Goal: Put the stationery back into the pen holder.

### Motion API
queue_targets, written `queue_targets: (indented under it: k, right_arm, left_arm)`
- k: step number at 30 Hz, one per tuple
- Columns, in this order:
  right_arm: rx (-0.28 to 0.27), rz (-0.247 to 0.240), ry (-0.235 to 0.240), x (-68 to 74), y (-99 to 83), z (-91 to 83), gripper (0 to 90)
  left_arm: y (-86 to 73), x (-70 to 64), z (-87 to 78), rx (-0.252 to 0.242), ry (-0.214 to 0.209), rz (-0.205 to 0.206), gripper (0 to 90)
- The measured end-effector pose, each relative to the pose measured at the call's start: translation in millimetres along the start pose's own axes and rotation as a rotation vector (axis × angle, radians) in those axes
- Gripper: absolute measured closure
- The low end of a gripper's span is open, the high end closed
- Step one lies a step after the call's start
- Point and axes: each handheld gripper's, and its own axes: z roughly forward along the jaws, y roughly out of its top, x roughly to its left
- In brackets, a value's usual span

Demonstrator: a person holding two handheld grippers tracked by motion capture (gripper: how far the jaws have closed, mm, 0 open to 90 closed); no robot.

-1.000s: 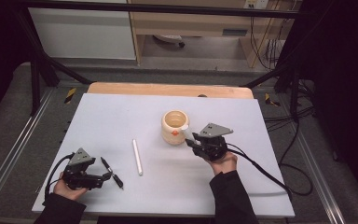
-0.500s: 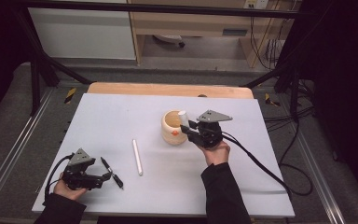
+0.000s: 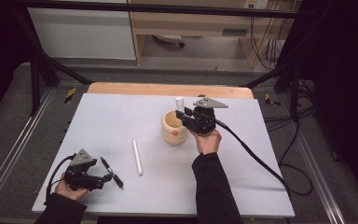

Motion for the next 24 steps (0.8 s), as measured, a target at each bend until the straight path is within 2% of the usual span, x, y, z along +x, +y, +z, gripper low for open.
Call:
queue_targets:
  k: [12,17,24]
  right_arm:
    - [-0.007,0.052,-0.015,-4.6,-13.7,32.6,66.6]
    - [-0.004,0.054,-0.018,-4.9,-19.6,40.7,66.6]
    - [0.029,0.050,-0.026,-3.3,-32.4,51.8,66.6]
  left_arm:
    - [-0.1,0.6,-0.5,-0.004,-0.002,-0.002,10.0]
    - [0.0,0.4,-0.7,-0.006,-0.003,0.000,10.0]
    - [-0.1,0.2,-0.3,-0.003,-0.005,0.001,10.0]
